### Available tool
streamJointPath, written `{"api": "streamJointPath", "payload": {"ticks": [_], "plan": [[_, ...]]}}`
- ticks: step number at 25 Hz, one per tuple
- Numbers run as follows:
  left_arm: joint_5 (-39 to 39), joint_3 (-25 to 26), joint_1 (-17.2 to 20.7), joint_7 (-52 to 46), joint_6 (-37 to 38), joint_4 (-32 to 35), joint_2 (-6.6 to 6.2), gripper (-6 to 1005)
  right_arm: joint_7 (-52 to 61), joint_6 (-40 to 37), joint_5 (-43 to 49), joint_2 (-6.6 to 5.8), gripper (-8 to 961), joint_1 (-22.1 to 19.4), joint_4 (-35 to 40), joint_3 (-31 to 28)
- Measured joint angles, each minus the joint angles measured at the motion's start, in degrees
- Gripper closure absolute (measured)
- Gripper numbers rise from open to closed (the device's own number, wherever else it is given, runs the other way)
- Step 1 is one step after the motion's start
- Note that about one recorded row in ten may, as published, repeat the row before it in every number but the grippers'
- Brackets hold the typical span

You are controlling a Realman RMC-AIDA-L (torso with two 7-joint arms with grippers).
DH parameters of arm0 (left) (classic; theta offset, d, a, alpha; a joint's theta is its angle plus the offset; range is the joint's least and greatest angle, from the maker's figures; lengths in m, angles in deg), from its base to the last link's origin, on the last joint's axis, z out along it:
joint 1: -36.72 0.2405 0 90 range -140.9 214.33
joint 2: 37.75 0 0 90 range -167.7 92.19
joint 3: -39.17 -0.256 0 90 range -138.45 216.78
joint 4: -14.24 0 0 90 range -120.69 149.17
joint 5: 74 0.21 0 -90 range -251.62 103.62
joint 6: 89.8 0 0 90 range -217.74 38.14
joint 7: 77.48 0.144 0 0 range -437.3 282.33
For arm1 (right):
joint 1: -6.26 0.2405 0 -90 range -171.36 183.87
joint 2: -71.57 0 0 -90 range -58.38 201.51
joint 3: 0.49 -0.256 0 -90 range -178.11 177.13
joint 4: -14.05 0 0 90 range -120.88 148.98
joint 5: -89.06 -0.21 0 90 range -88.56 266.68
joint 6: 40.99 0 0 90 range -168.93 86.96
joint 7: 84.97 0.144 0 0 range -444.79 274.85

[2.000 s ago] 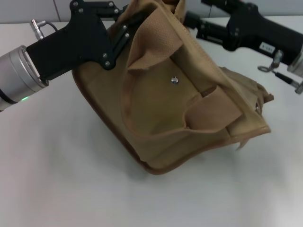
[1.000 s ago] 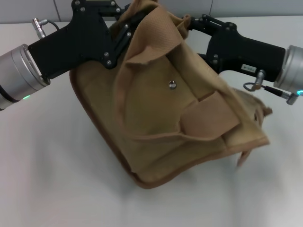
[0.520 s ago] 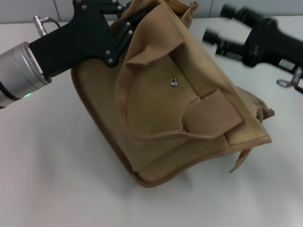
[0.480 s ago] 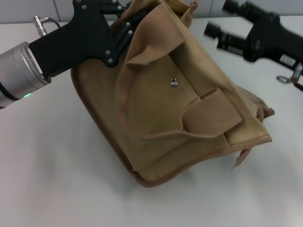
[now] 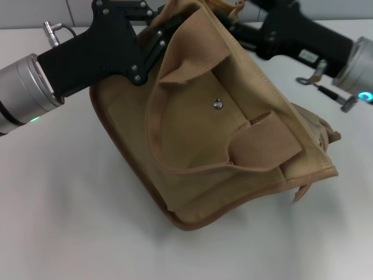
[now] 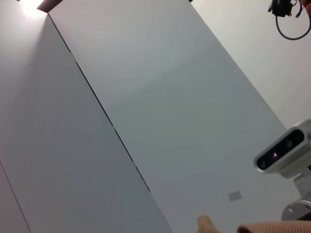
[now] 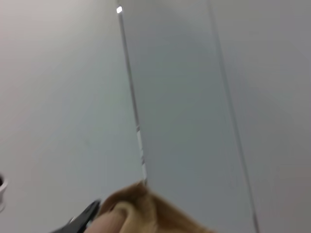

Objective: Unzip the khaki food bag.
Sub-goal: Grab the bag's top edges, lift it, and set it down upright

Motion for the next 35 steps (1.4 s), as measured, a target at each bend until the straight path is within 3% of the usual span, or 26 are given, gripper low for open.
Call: {"api": "streamJointPath", "payload": {"ticks": [2, 8, 14, 22, 35], "plan": [[0.00, -0.01, -0.10, 0.00, 0.00, 0.08, 0.00, 915, -0.56, 2.33, 0.27, -0.08, 113, 0.10, 0.48, 3.04], [0.06, -0.03, -0.34, -0.01, -0.08, 0.17, 0.03, 915, -0.73, 4.16, 2.62, -0.21, 113, -1.00, 1.14, 4.42], [0.14, -0.05, -0.76, -0.01, -0.28, 0.15, 0.05, 915, -0.49, 2.49, 5.89, -0.17, 113, -5.96, 5.69, 4.41], [0.15, -0.05, -0.86, -0.01, -0.44, 0.15, -0.01, 915, -1.28, -4.01, 6.08, -0.06, 110, -11.25, 6.30, -1.76], [0.15, -0.01, -1.04, 0.00, -0.49, 0.29, -0.04, 914, -1.48, -8.04, 6.14, -0.16, 110, -13.01, 5.58, -2.64]]}}
